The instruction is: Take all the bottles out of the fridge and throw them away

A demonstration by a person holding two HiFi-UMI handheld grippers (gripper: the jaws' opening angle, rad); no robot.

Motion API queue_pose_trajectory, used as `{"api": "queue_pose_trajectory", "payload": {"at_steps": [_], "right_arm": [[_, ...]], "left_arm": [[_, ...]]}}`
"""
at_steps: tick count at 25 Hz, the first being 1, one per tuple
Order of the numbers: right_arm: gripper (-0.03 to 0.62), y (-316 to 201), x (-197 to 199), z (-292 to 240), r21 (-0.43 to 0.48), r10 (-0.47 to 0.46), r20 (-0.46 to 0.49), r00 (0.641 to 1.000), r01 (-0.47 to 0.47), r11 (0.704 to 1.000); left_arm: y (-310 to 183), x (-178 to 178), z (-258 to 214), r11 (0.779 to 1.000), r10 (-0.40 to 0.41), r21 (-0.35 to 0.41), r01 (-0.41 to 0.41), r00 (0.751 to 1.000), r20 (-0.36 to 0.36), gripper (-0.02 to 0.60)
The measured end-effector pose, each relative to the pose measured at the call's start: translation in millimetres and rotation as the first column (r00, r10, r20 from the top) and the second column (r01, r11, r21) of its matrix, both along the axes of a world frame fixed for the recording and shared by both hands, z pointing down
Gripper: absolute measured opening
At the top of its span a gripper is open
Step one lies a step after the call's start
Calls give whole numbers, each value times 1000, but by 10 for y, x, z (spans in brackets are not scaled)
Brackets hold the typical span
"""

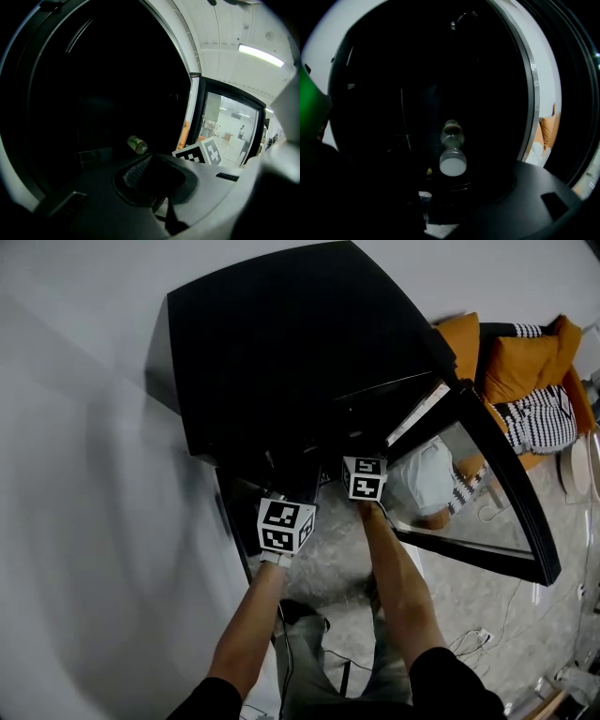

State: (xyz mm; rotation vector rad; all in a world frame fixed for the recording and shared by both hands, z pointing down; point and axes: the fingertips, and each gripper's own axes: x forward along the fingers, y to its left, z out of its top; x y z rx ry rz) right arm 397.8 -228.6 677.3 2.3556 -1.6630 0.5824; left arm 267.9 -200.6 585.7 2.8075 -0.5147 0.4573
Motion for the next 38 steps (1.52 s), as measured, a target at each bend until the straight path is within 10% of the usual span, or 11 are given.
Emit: {"api": "queue_pose_trajectory", "payload": {"at_steps": [22, 38], "right_arm": [[198, 311, -210, -85, 13, -56, 11, 998, 55, 998], [196, 1325, -614, -1423, 44, -168, 68, 984, 165, 985]], "left_arm": [[287, -276, 167, 999, -42, -26, 42, 999, 4, 3], [1100, -871, -953, 981, -187, -38, 189, 981, 47, 3]]}}
